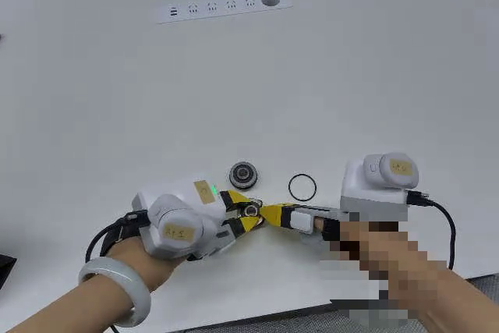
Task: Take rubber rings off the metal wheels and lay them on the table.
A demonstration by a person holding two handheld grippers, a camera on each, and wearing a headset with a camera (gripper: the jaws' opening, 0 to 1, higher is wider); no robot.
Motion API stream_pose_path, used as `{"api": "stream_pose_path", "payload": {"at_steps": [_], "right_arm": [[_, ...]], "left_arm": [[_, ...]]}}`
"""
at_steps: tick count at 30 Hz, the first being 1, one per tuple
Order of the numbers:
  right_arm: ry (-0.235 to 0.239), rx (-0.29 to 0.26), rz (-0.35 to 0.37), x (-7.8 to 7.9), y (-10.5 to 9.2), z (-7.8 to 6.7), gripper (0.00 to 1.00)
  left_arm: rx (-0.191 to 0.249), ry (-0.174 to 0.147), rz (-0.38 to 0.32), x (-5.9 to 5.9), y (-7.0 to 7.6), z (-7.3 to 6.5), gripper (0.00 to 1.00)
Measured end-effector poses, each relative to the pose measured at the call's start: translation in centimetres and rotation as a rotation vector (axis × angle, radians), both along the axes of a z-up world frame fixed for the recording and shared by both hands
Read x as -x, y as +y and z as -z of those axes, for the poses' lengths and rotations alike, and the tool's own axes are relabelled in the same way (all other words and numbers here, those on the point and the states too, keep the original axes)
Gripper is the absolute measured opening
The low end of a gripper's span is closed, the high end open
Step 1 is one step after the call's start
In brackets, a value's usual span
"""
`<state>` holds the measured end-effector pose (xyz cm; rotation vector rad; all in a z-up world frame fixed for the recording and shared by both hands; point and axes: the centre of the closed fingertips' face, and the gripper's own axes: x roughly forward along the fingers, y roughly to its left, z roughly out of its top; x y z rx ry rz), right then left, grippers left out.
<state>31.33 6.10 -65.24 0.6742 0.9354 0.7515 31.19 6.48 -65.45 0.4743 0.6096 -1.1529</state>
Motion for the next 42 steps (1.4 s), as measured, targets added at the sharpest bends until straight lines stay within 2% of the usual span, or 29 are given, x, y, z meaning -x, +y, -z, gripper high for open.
{"api": "stream_pose_path", "payload": {"at_steps": [4,6,8,10,16,21,26,29,31,40,42], "right_arm": [[-0.005,-0.023,-0.009,0.0,0.5,-0.5,0.01],[-0.012,-0.014,-0.017,0.1,0.5,-0.6,0.02],[-0.002,-0.054,-0.013,0.2,0.7,-1.1,0.02],[-0.018,-0.036,-0.014,0.1,0.5,-1.0,0.02],[-0.001,-0.030,0.016,-0.1,-0.1,-0.6,0.02],[-0.001,-0.013,0.021,-0.2,-0.2,-0.4,0.02],[0.003,-0.011,0.028,-0.2,-0.3,-0.2,0.02],[0.003,-0.015,0.026,-0.2,-0.3,-0.2,0.02],[0.001,-0.017,0.025,-0.1,-0.3,-0.3,0.02],[-0.003,-0.030,0.016,0.3,0.1,-0.8,0.02],[-0.004,-0.035,0.013,0.4,0.2,-0.9,0.02]], "left_arm": [[0.000,-0.001,0.000,0.0,0.0,0.0,0.13],[-0.001,-0.001,0.001,0.0,0.0,0.0,0.13],[-0.002,-0.001,0.002,0.0,0.0,0.0,0.13],[-0.001,-0.001,0.002,0.0,0.1,0.0,0.13],[-0.004,-0.005,0.012,0.0,0.0,0.0,0.14],[0.016,-0.013,0.018,0.0,0.0,-0.2,0.14],[0.035,-0.026,0.009,0.1,0.2,-0.9,0.22],[0.043,-0.038,-0.001,0.0,0.8,-1.1,0.24],[0.045,-0.024,-0.014,0.0,1.2,-0.9,0.28],[0.022,-0.018,-0.047,0.2,2.9,-0.2,0.38],[0.022,-0.018,-0.053,0.2,3.2,-0.2,0.38]]}}
